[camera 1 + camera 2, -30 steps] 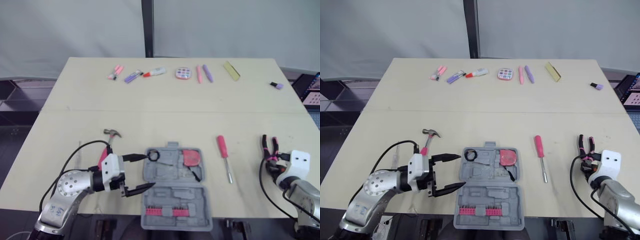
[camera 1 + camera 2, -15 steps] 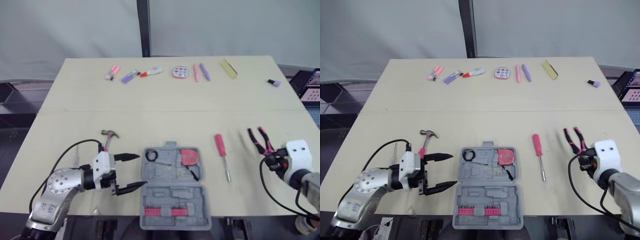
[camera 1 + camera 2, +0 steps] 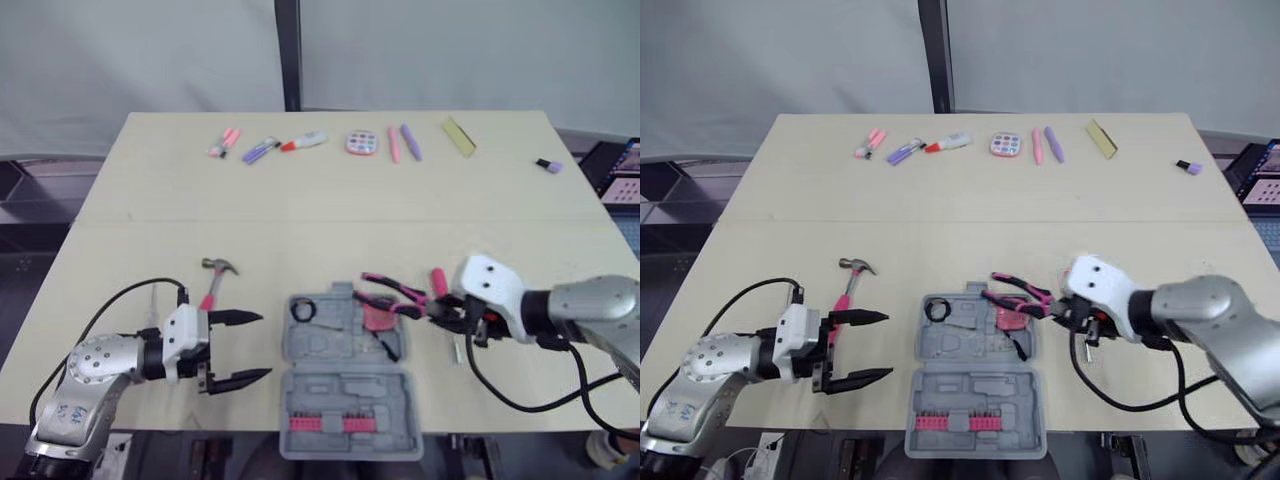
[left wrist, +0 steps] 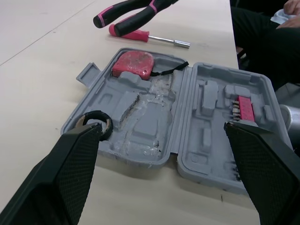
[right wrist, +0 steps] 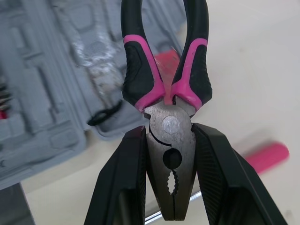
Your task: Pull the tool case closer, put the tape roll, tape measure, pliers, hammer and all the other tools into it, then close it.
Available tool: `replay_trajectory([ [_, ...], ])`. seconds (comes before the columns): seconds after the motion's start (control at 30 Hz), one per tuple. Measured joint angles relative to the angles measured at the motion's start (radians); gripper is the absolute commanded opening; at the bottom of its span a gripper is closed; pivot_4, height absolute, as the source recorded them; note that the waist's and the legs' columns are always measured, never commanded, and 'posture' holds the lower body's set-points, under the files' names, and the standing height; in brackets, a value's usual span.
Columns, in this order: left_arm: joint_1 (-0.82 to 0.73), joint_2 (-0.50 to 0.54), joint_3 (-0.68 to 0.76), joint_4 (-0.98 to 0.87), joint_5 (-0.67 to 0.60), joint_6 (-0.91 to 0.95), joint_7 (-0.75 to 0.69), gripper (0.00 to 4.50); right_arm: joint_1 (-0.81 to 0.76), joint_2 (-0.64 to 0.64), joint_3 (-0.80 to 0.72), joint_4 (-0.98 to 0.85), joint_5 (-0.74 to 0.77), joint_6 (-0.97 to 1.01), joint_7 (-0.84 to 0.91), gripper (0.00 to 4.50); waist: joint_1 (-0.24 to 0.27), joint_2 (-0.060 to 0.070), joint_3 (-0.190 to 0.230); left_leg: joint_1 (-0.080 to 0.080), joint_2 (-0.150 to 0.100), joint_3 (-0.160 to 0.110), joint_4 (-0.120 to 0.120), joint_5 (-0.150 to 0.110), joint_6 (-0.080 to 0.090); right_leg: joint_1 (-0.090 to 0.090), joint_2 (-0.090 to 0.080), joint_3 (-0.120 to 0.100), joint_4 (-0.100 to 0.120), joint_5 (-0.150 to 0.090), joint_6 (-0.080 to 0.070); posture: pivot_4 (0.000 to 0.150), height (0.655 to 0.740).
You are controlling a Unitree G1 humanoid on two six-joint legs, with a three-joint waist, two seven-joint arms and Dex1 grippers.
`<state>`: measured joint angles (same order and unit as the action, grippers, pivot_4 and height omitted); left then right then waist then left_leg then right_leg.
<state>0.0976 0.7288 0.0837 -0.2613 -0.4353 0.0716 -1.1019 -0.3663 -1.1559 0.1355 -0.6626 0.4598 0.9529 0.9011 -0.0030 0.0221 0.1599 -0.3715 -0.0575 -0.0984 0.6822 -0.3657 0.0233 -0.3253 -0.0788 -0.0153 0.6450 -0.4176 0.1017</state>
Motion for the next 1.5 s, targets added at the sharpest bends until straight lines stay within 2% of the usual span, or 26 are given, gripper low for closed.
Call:
replay_trajectory([
  [0.23,0.049,-0.001,0.016,-0.003,0.016,-0.008,0.023,4.5,-0.281,0.026,0.262,-0.067,-0.009,0.163,0.06,0.96,0.001,-0.002,0.001,-0.001,0.0,-0.001,0.001,0.0,0.0,-0.001,-0.001,0.0,0.0,0.0,0.0,0.15,0.7134],
  [0.53,0.115,0.0,0.03,-0.004,0.047,-0.025,0.036,4.5,-0.471,0.142,0.511,-0.058,-0.097,0.226,0.067,0.96,-0.002,-0.002,0.001,-0.001,0.0,-0.001,0.001,0.0,0.0,-0.005,-0.001,0.0,0.005,0.0,0.0,0.15,0.7134],
  [0.67,0.13,0.003,0.038,-0.015,0.047,-0.029,0.037,4.5,-0.491,0.185,0.577,-0.027,-0.146,0.225,0.064,0.96,-0.001,-0.002,0.001,-0.002,-0.003,-0.001,0.001,0.0,0.0,-0.014,-0.004,0.001,0.015,0.0,0.0,0.15,0.7134],
  [1.0,0.151,0.0,0.094,-0.041,0.015,-0.032,0.036,4.5,-0.52,0.296,0.664,0.086,-0.251,0.183,0.062,0.96,-0.011,-0.002,0.001,-0.003,-0.002,-0.001,0.0,0.001,-0.001,-0.016,-0.003,0.0,0.017,0.0,0.0,0.15,0.7134],
  [1.5,0.193,0.003,0.157,-0.06,-0.01,-0.02,0.035,4.5,-0.511,0.364,0.693,0.196,-0.323,0.094,0.068,0.96,-0.025,-0.003,0.001,-0.003,-0.002,-0.001,0.0,0.001,-0.002,-0.016,-0.003,-0.001,0.018,0.0,0.0,0.15,0.7134],
])
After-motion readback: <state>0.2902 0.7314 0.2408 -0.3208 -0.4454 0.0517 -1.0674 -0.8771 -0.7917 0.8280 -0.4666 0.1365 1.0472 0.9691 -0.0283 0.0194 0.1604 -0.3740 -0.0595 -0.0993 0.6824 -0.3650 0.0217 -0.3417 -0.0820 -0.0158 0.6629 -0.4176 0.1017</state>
